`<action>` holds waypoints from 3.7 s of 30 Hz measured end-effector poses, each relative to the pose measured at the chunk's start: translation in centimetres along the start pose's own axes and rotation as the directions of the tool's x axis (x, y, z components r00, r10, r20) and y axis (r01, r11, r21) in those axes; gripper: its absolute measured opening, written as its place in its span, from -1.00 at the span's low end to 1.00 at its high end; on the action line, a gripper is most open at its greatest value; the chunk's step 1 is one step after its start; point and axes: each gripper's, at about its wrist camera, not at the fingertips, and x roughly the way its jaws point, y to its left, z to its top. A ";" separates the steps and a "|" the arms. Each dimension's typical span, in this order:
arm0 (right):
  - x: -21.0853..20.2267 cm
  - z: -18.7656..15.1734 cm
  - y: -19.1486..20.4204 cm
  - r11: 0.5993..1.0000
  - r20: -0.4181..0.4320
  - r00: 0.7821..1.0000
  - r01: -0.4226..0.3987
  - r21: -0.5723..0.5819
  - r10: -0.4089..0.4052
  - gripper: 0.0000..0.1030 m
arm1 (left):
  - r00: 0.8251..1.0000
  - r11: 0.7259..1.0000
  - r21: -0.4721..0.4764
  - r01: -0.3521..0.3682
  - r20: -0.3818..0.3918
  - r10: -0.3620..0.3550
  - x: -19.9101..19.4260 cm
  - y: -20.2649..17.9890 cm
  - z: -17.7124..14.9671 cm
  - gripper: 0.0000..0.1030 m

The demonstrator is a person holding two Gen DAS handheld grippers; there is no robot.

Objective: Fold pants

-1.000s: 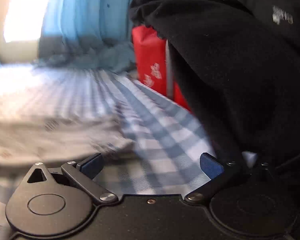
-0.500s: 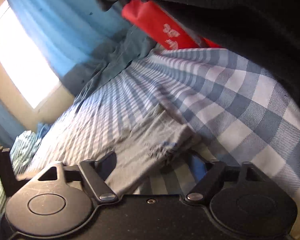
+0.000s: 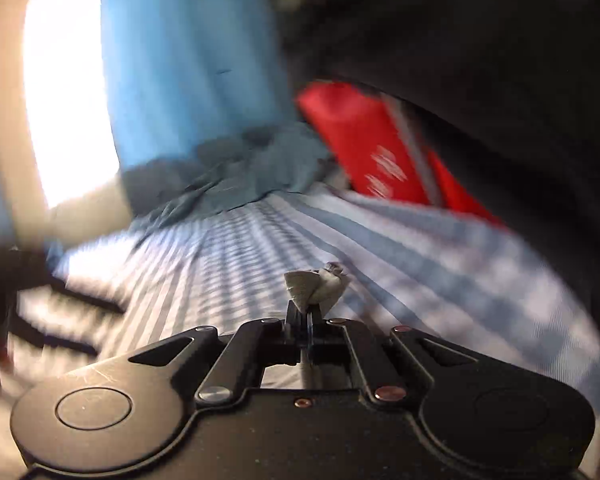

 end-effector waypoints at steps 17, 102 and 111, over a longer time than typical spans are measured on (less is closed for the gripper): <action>-0.4 -2.7 7.9 0.904 -0.013 0.999 -0.033 -0.426 0.030 -0.97 | 0.992 0.986 -0.108 0.125 -0.020 -0.128 4.6 -0.4 -1.4 -0.42; -11.9 -9.5 39.0 0.740 -0.216 0.871 -0.489 -0.462 0.441 -0.26 | 0.894 0.925 -0.043 -0.378 0.243 0.377 -26.8 22.4 -14.9 -0.34; -6.8 -4.8 30.9 0.836 0.094 0.990 -0.040 -0.547 0.108 0.99 | 0.643 0.725 -0.078 -0.684 0.405 0.650 -25.8 17.9 -14.5 0.98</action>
